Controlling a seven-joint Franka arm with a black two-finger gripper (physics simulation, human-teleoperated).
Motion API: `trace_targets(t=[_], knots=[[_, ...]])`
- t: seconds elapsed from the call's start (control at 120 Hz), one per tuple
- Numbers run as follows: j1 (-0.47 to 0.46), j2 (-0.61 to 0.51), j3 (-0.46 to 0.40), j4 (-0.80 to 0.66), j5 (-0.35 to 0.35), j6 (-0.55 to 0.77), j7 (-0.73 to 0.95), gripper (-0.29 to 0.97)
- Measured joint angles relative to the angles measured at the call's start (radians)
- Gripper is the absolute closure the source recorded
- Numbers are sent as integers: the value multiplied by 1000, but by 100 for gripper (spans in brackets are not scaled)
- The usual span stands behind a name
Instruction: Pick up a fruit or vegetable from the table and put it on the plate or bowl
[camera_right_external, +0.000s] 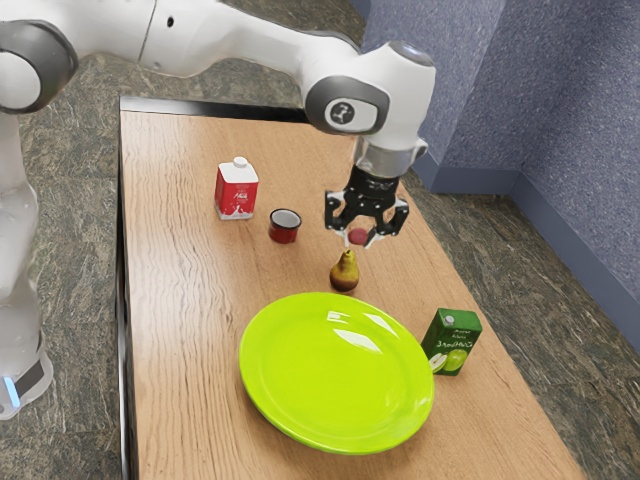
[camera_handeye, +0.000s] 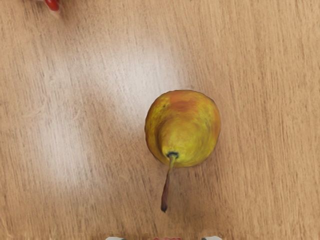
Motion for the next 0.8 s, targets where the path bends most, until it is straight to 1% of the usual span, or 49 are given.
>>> trace_targets(t=[0.125, 0.192, 0.25, 0.35, 0.4, 0.45, 0.508, 0.567, 0.6, 0.65, 0.708, 0.8], knots=[[-109, 114, 1, 83, 8, -35, -19, 53], [-169, 150, 0, 95, 4, -43, -31, 53], [-197, 174, 0, 99, -3, -48, -40, 53], [-214, 188, 4, 100, -2, -39, -53, 28], [-215, 189, 6, 100, -1, -34, -59, 20], [-215, 188, 7, 100, 3, -30, -64, 14], [-215, 173, 4, 101, 40, -28, -70, 9], [-221, 133, -21, 113, 77, -39, -73, 6], [-232, 122, -30, 147, 129, -50, -51, 5], [-231, 125, -30, 226, 197, -65, 34, 3], [-167, 134, -20, 301, 238, -79, 164, 2], [-47, 140, 1, 331, 273, -93, 370, 1]])
